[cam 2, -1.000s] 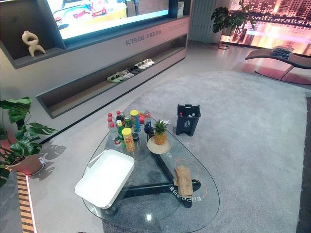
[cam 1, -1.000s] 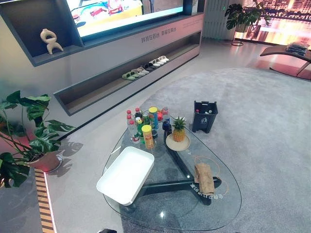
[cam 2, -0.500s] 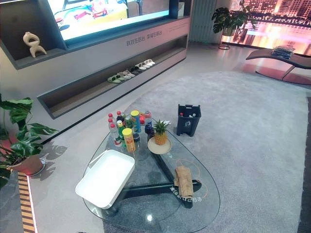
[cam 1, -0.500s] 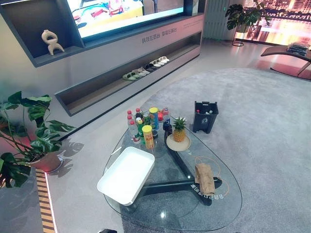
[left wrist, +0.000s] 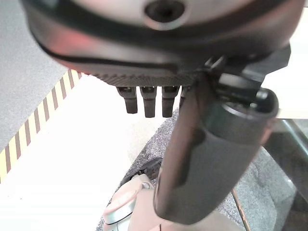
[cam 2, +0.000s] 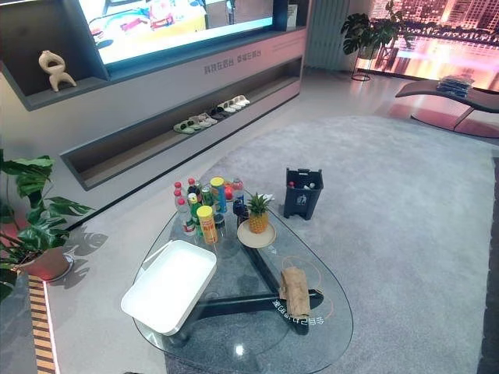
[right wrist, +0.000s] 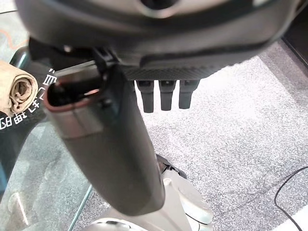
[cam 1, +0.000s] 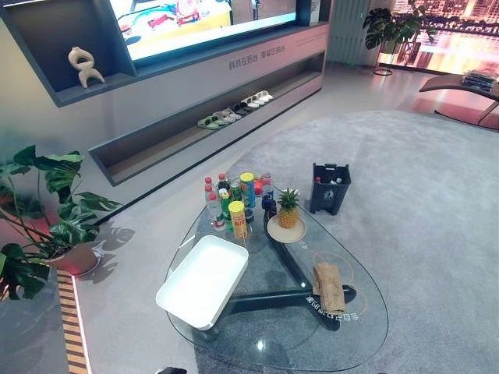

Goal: Wipe the table with a cloth and put it in the basket.

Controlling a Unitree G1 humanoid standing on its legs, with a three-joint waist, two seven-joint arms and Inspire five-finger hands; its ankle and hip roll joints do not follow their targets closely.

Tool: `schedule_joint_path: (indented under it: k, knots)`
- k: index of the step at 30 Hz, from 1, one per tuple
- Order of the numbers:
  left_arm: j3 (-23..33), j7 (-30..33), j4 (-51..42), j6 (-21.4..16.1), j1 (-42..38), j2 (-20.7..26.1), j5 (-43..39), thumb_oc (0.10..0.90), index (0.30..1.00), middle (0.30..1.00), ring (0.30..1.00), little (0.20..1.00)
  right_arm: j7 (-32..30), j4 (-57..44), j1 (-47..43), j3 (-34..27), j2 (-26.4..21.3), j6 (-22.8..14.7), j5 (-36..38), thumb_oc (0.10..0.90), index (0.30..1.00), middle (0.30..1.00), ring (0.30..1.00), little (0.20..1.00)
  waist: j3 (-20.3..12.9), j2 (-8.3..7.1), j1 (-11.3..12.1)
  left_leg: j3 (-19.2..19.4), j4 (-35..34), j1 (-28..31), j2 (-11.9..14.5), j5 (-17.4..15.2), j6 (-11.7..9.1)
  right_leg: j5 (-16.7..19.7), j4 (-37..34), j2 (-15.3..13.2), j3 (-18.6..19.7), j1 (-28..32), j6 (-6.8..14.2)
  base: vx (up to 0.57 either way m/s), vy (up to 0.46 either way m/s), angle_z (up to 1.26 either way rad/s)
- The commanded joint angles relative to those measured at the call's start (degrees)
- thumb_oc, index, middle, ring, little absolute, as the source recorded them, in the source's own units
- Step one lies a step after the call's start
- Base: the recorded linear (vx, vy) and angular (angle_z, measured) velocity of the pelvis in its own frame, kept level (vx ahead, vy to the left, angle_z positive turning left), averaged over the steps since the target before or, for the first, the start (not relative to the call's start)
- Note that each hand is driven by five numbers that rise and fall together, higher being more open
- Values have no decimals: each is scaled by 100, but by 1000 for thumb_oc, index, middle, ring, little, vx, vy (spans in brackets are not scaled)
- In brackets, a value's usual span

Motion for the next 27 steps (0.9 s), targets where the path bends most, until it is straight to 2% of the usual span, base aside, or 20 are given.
schedule_joint_path:
  k: [1,8,12,14,16,17,20,22,27]
  knots:
    - [87,73,285,-48,-471,239,-134,800,900,900,900,900,-261,425,-474,-107,-96,-87,177,800,900,900,900,900,235,-322,145,132,5,200,-181,-377,154,107,26,-295,-13,15,170,0,0,0]
    - [187,188,188,-113,-419,399,-352,800,900,900,900,900,-238,373,-424,-101,-265,18,-103,800,900,900,900,900,391,-345,134,179,5,105,-143,-302,134,158,26,-251,15,-93,175,39,1,0]
    - [178,292,74,-223,-572,420,-559,800,900,900,900,900,-249,346,-475,-5,-324,20,-207,800,900,900,900,900,624,-329,152,167,5,-127,-142,-211,135,236,26,-231,12,-312,163,-13,0,0]
    - [84,385,-16,-297,-699,447,-674,800,900,900,900,900,-223,296,-574,99,-361,-29,-260,800,900,900,900,900,826,-285,122,137,5,-311,-158,-152,135,289,26,-215,59,-512,143,-165,26,3]
    - [-3,453,-147,-378,-1088,557,-1104,800,900,900,900,900,-361,217,-917,263,-450,-59,-124,800,900,900,900,900,1277,-185,64,66,5,-700,-200,-17,156,389,96,-172,188,-976,84,-276,46,3]
    - [-2,453,-144,-380,-1093,557,-1105,800,900,900,900,900,-361,220,-923,263,-451,-61,-123,800,900,900,900,900,1275,-185,63,65,5,-706,-199,-15,156,389,99,-171,188,-984,84,-220,22,1]
    - [31,558,-215,-542,-1574,638,-2004,800,900,900,900,900,-635,130,-1347,320,-568,-127,193,800,900,900,900,900,1793,-104,16,-14,86,-1204,-255,157,169,403,390,-115,311,-1595,-1,-244,12,10]
    - [149,515,-290,-670,-1740,715,-2609,800,900,900,900,900,-825,57,-1509,311,-646,-225,340,800,900,900,900,900,2080,-105,5,-48,469,-1673,-297,164,148,354,742,-142,321,-2020,-23,-232,-4,1]
    - [542,443,-420,-779,-1881,846,-3637,800,900,900,900,900,-1323,-68,-1742,122,-899,-458,560,800,900,900,900,900,2440,-160,2,-87,1364,-2632,-411,29,134,159,1596,-197,287,-2933,-19,-119,-7,-3]
